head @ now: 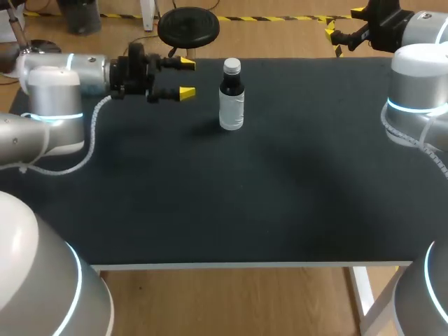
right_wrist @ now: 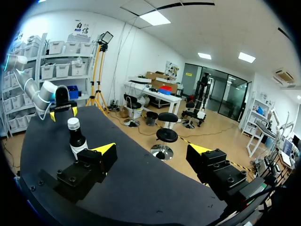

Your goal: Unscrew the bottle cap

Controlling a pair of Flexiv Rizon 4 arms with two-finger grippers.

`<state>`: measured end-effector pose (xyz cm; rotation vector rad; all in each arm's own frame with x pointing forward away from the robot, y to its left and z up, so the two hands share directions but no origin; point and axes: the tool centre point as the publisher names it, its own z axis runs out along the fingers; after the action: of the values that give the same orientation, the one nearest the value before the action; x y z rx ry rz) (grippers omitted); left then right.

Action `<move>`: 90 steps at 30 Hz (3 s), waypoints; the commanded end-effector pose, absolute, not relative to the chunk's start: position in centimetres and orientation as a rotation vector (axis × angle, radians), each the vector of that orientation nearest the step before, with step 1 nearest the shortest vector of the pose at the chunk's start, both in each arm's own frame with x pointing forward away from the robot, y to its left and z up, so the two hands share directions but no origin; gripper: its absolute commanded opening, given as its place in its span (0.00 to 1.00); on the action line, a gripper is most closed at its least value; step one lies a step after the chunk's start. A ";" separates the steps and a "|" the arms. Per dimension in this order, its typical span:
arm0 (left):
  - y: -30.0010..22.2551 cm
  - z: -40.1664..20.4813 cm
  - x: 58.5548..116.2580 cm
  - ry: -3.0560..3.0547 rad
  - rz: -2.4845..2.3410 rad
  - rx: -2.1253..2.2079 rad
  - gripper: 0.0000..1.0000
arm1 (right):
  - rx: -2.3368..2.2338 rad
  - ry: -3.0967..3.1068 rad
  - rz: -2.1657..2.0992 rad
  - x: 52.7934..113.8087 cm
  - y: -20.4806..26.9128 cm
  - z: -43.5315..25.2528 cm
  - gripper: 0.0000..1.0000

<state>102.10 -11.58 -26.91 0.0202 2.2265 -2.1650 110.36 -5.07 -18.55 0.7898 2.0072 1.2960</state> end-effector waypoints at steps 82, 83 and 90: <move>-21.9 -28.6 104.4 2.314 -2.318 0.222 1.00 | 0.791 2.010 1.294 110.4 -5.1 -18.5 1.00; -21.9 -28.6 104.5 2.315 -2.318 0.221 1.00 | 0.791 2.010 1.294 110.4 -5.1 -18.5 1.00; -21.8 -28.6 104.5 2.314 -2.315 0.220 1.00 | 0.791 2.010 1.294 110.4 -5.1 -18.5 1.00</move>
<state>104.04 -21.75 -28.36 0.2098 2.3121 -2.3072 110.36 -5.07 -18.54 0.7897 2.0072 1.2960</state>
